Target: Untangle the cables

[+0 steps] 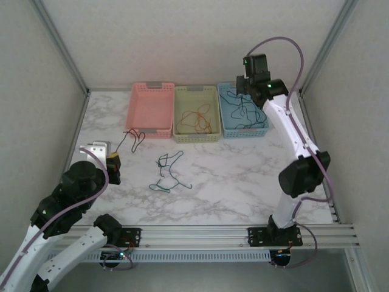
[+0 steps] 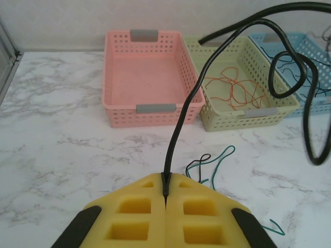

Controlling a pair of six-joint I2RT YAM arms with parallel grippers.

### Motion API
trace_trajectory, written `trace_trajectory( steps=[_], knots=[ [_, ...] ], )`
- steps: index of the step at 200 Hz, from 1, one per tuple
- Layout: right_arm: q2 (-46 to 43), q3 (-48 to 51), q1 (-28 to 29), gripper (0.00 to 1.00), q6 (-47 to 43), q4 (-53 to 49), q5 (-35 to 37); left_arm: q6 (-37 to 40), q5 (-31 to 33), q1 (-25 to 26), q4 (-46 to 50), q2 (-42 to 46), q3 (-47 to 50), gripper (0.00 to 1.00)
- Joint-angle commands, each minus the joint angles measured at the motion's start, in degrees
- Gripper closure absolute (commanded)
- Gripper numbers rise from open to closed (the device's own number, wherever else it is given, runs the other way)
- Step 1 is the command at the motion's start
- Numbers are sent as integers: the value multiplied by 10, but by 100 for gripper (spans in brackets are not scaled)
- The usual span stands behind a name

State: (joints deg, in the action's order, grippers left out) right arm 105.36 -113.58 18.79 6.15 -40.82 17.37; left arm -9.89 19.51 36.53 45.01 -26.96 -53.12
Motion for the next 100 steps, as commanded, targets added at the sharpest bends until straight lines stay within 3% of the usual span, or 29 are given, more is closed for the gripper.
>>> trace_trajectory(
  steps=[1,49,75,100],
  knots=[
    [64,-64,-26,100,28,-32,-5,-11,-18,-5,-11,9,8,100],
    [147,-110,-35,100,58,-64,-39,-18,-29,-5,-19,9,12,100],
    [146,-108,-35,56,63,-74,-77,-21,-48,-5,-30,9,17,100],
    [96,-71,-31,42,57,-62,-157,-19,-83,-5,-44,12,22,100]
  ],
)
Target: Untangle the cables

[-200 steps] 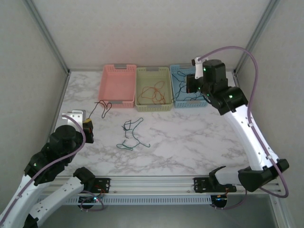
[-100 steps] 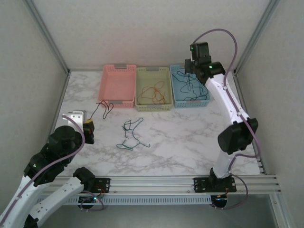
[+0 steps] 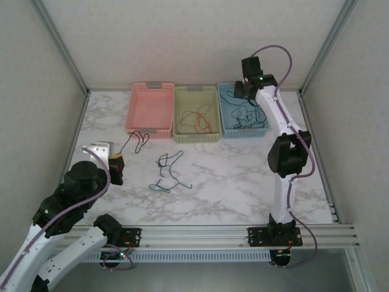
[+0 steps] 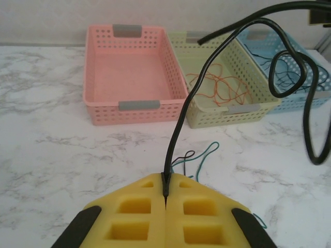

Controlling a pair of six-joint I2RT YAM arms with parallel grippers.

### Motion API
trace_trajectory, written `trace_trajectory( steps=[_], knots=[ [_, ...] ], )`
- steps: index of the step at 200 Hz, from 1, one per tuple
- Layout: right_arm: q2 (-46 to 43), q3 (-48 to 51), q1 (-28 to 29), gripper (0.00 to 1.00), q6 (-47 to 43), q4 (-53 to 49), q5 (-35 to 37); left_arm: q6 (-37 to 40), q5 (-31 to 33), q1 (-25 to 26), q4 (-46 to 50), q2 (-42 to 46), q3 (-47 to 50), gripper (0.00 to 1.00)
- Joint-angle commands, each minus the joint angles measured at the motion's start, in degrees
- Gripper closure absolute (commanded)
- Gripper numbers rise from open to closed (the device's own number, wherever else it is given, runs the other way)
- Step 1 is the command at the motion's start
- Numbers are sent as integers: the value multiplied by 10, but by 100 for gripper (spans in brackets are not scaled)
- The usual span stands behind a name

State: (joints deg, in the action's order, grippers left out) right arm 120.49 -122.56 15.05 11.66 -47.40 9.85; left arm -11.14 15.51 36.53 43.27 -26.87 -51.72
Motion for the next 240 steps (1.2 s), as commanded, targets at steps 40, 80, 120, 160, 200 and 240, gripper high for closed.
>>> trace_trajectory(
  steps=[40,80,120,160,200,240],
  knots=[
    [-240,186,69,40,-27,102,-312,-3,-92,-5,-54,8,15,100],
    [-388,321,224,35,-93,172,-449,13,-157,-5,-74,-12,10,100],
    [-422,351,315,30,-117,173,-500,19,-196,-5,-85,-21,3,100],
    [-396,332,347,24,-124,148,-480,14,-227,-5,-96,-24,6,100],
    [-357,290,378,27,-118,129,-470,18,-233,-5,-102,-25,5,100],
    [-337,284,385,36,-119,132,-468,15,-244,-5,-107,-25,3,100]
  ],
)
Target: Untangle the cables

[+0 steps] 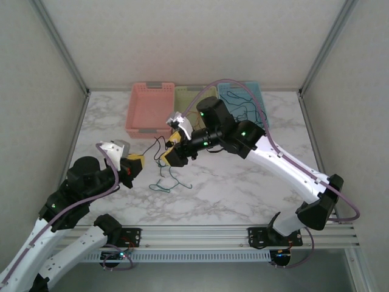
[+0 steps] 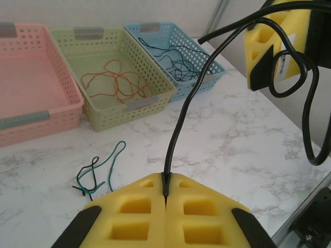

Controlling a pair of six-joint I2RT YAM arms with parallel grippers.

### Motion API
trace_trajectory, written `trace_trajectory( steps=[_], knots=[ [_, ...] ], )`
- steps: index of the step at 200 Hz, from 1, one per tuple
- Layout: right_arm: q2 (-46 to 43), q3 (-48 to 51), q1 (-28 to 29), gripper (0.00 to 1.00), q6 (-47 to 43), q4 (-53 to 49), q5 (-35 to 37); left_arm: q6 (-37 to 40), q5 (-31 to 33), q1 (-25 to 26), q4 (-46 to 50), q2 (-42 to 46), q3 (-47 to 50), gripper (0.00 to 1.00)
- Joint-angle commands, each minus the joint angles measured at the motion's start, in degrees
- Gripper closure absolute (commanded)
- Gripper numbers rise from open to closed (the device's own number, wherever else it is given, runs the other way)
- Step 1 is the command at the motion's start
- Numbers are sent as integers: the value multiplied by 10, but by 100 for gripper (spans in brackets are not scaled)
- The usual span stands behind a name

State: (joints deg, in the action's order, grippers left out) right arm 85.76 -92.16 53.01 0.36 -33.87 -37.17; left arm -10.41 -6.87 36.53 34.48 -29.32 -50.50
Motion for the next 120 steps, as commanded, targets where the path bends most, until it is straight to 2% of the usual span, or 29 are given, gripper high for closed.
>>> trace_trajectory(
  steps=[1,14,69,79,84,93,120],
  knots=[
    [11,-21,6,36,-6,-3,2,7,-20,-5,-19,0,-9,100],
    [13,-26,6,42,-5,0,3,6,-25,-5,-19,1,-8,100],
    [10,-40,6,99,4,-2,24,4,-18,-5,-13,6,0,100],
    [9,-41,6,100,7,-6,39,3,-17,-5,-13,6,1,100],
    [8,-39,6,100,8,-7,49,2,-14,-5,-12,6,1,92],
    [5,-35,5,100,8,-6,69,0,-4,-5,-10,7,2,68],
    [-5,-22,-7,100,9,-6,145,-3,24,-5,3,16,3,30]
  ],
)
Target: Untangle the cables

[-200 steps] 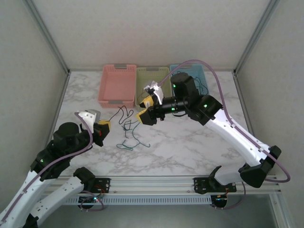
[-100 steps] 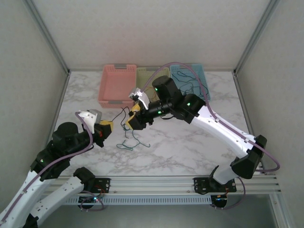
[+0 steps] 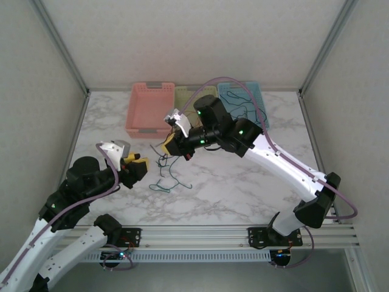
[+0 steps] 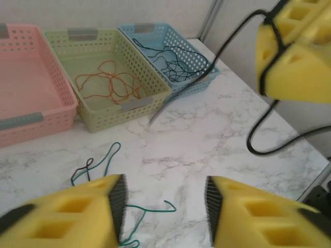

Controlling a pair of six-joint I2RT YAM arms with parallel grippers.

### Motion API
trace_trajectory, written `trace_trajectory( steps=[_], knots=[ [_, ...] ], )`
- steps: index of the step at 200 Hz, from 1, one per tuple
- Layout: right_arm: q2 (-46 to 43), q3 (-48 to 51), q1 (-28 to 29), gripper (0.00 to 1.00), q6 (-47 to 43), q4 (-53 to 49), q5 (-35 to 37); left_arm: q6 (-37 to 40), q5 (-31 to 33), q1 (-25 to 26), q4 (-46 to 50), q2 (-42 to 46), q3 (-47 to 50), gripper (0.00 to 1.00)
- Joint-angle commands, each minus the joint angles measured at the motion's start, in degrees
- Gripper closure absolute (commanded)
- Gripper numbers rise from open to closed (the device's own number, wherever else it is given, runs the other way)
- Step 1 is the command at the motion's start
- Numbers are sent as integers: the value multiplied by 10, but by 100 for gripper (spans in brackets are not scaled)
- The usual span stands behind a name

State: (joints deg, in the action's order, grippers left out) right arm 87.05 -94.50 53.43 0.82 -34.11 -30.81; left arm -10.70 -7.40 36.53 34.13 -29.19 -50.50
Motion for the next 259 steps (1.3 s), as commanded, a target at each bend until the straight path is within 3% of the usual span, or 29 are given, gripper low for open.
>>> trace_trajectory(
  steps=[1,42,66,89,126,189,227,233,249,259],
  knots=[
    [-18,2,-12,100,5,-4,83,-1,32,-5,8,16,3,29],
    [-39,20,-96,100,22,-10,169,-17,162,-5,51,63,12,0],
    [-43,30,-188,100,62,-2,194,-29,235,-5,75,81,15,0],
    [-23,23,-262,100,90,-12,256,-40,258,-5,92,85,19,0],
    [42,-17,-319,100,104,-38,355,-58,255,-5,100,89,24,0],
    [210,-128,-367,100,120,-90,391,-68,262,-5,111,85,25,0],
    [300,-214,-375,82,118,-125,418,-68,259,-5,112,81,29,0],
    [314,-230,-377,73,117,-132,418,-68,259,-5,114,79,29,0],
    [350,-273,-381,36,116,-150,429,-70,256,-5,115,77,29,0],
    [376,-311,-383,29,116,-177,432,-70,254,-5,115,77,30,0]
  ],
)
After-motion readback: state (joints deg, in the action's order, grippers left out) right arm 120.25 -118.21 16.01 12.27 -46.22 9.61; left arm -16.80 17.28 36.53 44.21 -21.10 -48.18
